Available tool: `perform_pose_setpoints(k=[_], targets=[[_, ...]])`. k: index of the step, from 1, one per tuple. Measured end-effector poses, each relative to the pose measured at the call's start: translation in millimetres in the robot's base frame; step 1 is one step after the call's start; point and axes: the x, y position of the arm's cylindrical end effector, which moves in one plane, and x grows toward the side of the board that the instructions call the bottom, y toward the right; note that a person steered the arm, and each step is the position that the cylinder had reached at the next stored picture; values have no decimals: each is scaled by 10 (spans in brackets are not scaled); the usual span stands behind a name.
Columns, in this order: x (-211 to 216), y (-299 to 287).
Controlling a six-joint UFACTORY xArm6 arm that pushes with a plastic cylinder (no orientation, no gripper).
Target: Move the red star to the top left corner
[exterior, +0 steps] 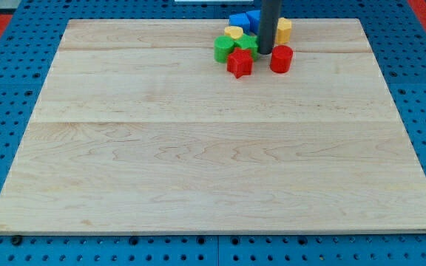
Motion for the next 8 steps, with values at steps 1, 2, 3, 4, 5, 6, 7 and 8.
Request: perform_pose_setpoints(k=[1,2,3,4,5,6,7,8], targets=[[286,-14],[476,-323],[418,-855],[488,-713],[334,-569],[48,-797],[103,-1684],[275,-1993]])
